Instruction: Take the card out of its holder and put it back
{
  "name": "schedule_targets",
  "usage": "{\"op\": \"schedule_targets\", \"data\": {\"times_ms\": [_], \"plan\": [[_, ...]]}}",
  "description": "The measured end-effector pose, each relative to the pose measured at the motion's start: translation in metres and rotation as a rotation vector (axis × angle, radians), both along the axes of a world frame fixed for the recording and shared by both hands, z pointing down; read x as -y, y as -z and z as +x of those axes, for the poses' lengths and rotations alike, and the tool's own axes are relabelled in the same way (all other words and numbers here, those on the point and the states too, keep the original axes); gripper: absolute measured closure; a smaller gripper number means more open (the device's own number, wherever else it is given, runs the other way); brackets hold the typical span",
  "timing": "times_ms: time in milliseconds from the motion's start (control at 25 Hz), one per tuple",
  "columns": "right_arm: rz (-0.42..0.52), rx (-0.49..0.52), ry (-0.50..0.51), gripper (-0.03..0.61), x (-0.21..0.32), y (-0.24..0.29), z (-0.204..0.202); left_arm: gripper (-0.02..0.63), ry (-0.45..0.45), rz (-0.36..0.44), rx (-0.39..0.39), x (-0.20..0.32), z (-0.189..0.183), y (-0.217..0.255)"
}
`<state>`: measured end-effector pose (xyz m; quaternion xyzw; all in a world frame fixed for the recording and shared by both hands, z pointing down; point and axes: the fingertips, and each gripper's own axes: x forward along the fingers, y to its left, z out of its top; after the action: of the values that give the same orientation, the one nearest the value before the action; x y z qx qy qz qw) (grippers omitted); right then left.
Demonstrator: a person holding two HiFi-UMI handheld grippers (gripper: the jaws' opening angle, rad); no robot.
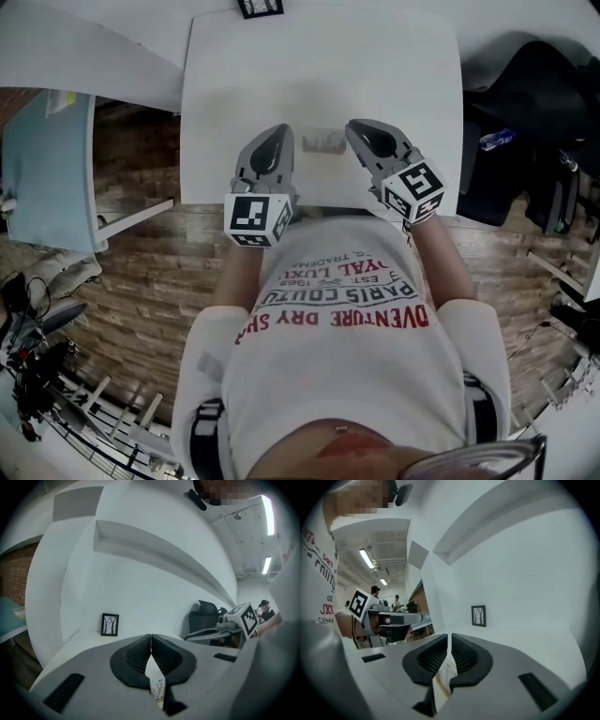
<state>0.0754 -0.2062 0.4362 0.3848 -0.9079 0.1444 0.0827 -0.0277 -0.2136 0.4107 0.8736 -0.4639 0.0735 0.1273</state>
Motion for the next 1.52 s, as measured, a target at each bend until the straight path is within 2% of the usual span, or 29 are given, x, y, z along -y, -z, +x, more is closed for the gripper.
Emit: {"op": "schedule_targets", "data": {"times_ms": [200,240,280,320,560,840,1080,1520], "plan": [[0.015,-0.028,0.15,0.549,0.007,-0.017,-0.011,0.589,0.011,-0.039,0.019,0.013,-0.004,-0.022],[0.023,-0.038,0.188,0.508,0.008,-0.021,-0.014,0.589,0.015,-0.046,0.022,0.016,-0.005,-0.026],[0.025,-0.049,0.228,0.415,0.008,-0.027,-0.017,0.589,0.018,-0.053,0.025,0.019,-0.005,-0.029],[0.019,-0.058,0.268,0.403,0.008,-0.033,-0.02,0.589,0.021,-0.061,0.027,0.021,-0.005,-0.033],[-0.075,-0.066,0.452,0.403,0.005,-0.065,-0.032,0.589,0.039,-0.104,0.038,0.021,-0.008,-0.046],[-0.145,-0.098,0.564,0.405,0.012,-0.1,-0.032,0.589,0.048,-0.143,0.054,0.027,-0.002,-0.066],[-0.165,-0.1,0.611,0.502,0.01,-0.117,-0.038,0.589,0.056,-0.17,0.065,0.025,-0.007,-0.078],[-0.145,-0.126,0.726,0.54,0.001,-0.121,-0.038,0.589,0.062,-0.187,0.085,0.021,-0.002,-0.085]]}}
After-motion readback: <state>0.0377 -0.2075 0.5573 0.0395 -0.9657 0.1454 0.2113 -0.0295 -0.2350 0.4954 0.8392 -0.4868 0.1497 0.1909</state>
